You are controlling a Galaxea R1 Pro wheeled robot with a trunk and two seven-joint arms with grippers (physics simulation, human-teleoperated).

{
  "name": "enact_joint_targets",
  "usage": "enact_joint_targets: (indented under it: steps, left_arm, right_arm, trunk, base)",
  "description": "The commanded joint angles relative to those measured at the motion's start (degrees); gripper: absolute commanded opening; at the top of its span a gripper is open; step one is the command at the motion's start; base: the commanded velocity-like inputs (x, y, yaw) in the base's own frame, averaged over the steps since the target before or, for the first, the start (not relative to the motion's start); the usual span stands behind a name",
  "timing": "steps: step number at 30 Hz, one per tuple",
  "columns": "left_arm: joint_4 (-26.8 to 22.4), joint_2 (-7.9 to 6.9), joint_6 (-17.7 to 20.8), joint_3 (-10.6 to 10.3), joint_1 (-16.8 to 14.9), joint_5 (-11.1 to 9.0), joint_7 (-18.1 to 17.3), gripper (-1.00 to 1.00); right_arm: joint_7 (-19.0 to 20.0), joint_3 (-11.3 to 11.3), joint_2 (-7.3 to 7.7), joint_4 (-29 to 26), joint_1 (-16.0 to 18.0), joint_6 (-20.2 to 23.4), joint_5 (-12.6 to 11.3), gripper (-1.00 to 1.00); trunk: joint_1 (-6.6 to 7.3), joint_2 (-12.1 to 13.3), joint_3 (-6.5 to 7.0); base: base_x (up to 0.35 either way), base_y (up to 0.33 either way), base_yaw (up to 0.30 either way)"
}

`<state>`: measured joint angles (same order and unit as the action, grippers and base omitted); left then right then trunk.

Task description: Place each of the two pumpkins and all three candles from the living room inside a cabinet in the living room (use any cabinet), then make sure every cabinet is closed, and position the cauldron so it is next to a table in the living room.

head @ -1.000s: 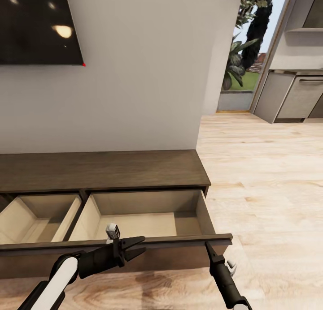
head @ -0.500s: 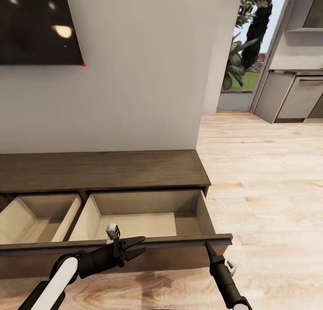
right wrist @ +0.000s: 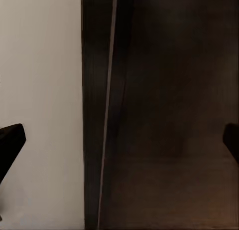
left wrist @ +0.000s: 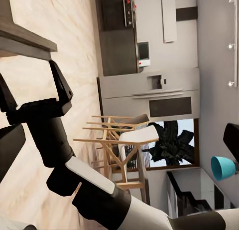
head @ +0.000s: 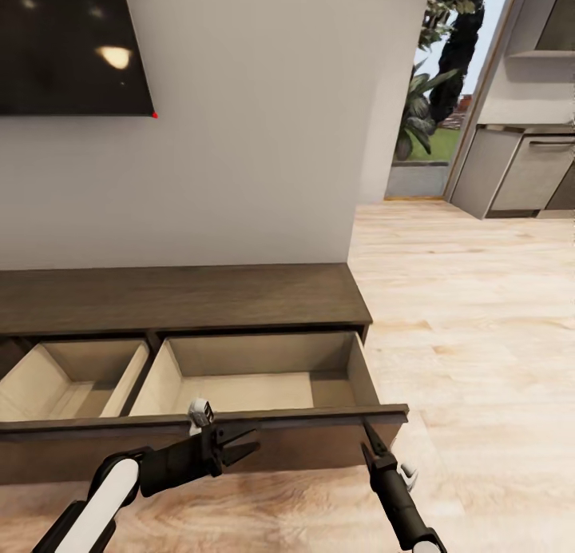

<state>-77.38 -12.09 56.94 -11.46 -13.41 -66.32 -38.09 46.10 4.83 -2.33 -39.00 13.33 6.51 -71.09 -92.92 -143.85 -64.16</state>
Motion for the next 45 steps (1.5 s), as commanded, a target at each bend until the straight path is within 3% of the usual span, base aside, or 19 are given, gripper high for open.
enact_joint_targets:
  steps: [1, 9, 23, 33, 37, 40, 42, 45]
  left_arm:
    - [0.03, -0.04, 0.18, -0.05, -0.04, -0.03, -0.15, 1.00]
    - [0.03, -0.06, 0.18, -0.05, -0.04, -0.03, -0.15, 1.00]
    - [-0.05, 0.19, 0.18, -0.15, -0.04, -0.03, -0.14, 1.00]
    - [-0.13, 0.31, 0.18, -1.22, -0.03, -0.03, -0.23, 1.00]
    - [-0.14, 0.30, 0.18, -1.27, -0.04, -0.08, -0.23, 1.00]
    - [-0.14, 0.27, 0.18, -1.28, -0.01, -0.09, -0.23, 1.00]
    - [-0.14, 0.25, 0.18, -1.28, -0.01, -0.10, -0.23, 1.00]
    - [-0.14, 0.29, 0.18, -1.29, -0.01, -0.09, -0.23, 1.00]
  right_arm:
    - [0.21, 0.15, -0.05, 0.00, 0.03, 0.60, -0.44, 1.00]
    - [0.21, 0.16, -0.05, 0.03, 0.03, 0.61, -0.45, 1.00]
    - [-0.82, 0.10, -0.05, 0.07, 0.03, 1.68, -0.62, 1.00]
    - [-1.94, 0.13, 0.12, 0.10, -0.14, 12.41, -0.50, 1.00]
    - [-1.46, 0.11, 1.96, 1.94, -0.37, 15.11, -0.52, 1.00]
    - [-1.28, 0.10, 4.12, 6.28, -0.47, 18.10, -0.26, 1.00]
    - [-0.93, 0.09, 6.01, 10.29, -0.49, 20.24, 1.87, 1.00]
    - [0.49, 0.09, 6.84, 12.67, -0.50, 20.79, 4.62, 1.00]
  trunk:
    - [0.04, -0.02, -0.04]
    - [0.04, -0.02, -0.04]
    - [0.04, -0.02, -0.04]
    - [0.04, -0.02, -0.04]
    - [0.04, -0.02, -0.04]
    - [0.04, -0.02, -0.04]
    - [0.04, -0.02, -0.04]
    - [0.04, -0.02, -0.04]
  base:
    - [-0.121, 0.000, 0.000]
    - [-0.062, 0.000, 0.000]
    - [-0.288, 0.000, 0.000]
    - [-0.030, 0.000, 0.000]
    - [0.000, 0.000, 0.000]
    - [0.000, 0.000, 0.000]
    - [0.000, 0.000, 0.000]
    - [0.000, 0.000, 0.000]
